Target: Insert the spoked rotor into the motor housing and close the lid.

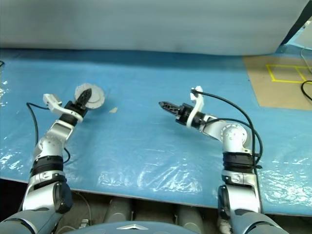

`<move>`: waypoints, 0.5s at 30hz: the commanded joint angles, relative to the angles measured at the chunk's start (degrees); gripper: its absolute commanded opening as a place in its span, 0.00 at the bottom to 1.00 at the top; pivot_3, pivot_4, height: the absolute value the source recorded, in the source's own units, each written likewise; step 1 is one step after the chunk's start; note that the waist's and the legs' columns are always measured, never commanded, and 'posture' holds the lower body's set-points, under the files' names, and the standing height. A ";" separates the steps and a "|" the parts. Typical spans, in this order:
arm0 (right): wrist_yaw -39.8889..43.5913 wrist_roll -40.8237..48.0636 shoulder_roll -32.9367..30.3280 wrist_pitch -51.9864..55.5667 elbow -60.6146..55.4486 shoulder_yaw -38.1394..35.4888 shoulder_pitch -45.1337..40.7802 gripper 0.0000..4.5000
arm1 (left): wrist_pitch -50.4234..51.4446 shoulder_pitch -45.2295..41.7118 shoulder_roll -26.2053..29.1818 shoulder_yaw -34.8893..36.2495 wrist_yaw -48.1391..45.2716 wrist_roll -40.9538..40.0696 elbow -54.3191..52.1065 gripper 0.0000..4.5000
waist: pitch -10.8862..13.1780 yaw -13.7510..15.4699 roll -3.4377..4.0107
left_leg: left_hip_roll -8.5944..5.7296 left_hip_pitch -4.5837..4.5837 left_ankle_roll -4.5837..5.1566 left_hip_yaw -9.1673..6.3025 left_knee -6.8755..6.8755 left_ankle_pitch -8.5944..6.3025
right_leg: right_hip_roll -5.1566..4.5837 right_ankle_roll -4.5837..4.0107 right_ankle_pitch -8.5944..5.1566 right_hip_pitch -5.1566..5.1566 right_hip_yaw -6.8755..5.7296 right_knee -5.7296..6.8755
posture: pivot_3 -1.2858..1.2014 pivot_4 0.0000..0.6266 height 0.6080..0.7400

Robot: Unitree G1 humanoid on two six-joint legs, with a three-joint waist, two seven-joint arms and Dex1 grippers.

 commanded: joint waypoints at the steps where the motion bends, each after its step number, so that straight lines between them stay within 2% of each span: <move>1: 1.24 -0.03 -0.98 -1.50 -1.81 -1.91 0.48 0.54 | -3.26 -0.90 2.22 1.32 0.18 1.90 -1.55 0.59 | 0.04 -0.13 -0.07 | 0.04 0.02 0.00 -0.01 0.00 0.00 | 0.02 -0.01 0.00 0.00 -0.03 0.02 | 0.52 0.24 1.00; 6: 0.72 -1.14 0.47 -2.03 -2.42 -0.74 0.95 0.54 | -12.49 -3.17 3.81 -0.01 2.91 10.25 8.82 0.59 | 0.04 -0.39 -0.08 | 0.11 0.18 0.00 -0.01 0.05 0.00 | 0.05 -0.17 0.10 0.01 -0.06 0.06 | 0.52 0.24 1.00; 7: 0.65 -1.30 0.69 -1.98 -2.57 -0.47 0.98 0.55 | -13.66 -3.62 4.02 -0.29 2.78 11.20 10.33 0.72 | 0.04 -0.42 -0.07 | 0.11 0.20 0.00 -0.01 0.09 0.00 | 0.04 -0.17 0.10 0.05 -0.07 0.07 | 0.52 0.24 1.00; 9: 0.78 -1.86 0.87 -1.87 -2.78 0.25 1.10 0.55 | -15.05 -4.52 4.29 -0.38 3.76 12.68 12.88 0.83 | 0.04 -0.40 -0.07 | 0.11 0.22 0.01 -0.01 0.19 0.00 | 0.04 -0.16 0.11 0.06 -0.03 0.11 | 0.52 0.24 1.00; 11: 0.99 -1.87 0.93 -1.79 -2.67 0.32 1.28 0.55 | -16.02 -4.91 4.43 -0.51 4.47 13.94 14.18 1.00 | 0.04 -0.30 -0.08 | 0.07 0.20 0.01 -0.01 0.23 0.00 | -0.01 -0.16 0.11 0.09 -0.03 0.11 | 0.52 0.24 1.00; 15: 1.43 -1.33 1.05 -1.12 -2.67 0.37 1.68 0.55 | -17.05 -4.43 6.97 0.78 4.05 14.89 17.05 1.00 | 0.03 -0.18 -0.09 | 0.09 0.18 0.01 -0.01 0.23 0.01 | -0.03 -0.16 0.11 0.09 -0.10 0.16 | 0.52 0.24 1.00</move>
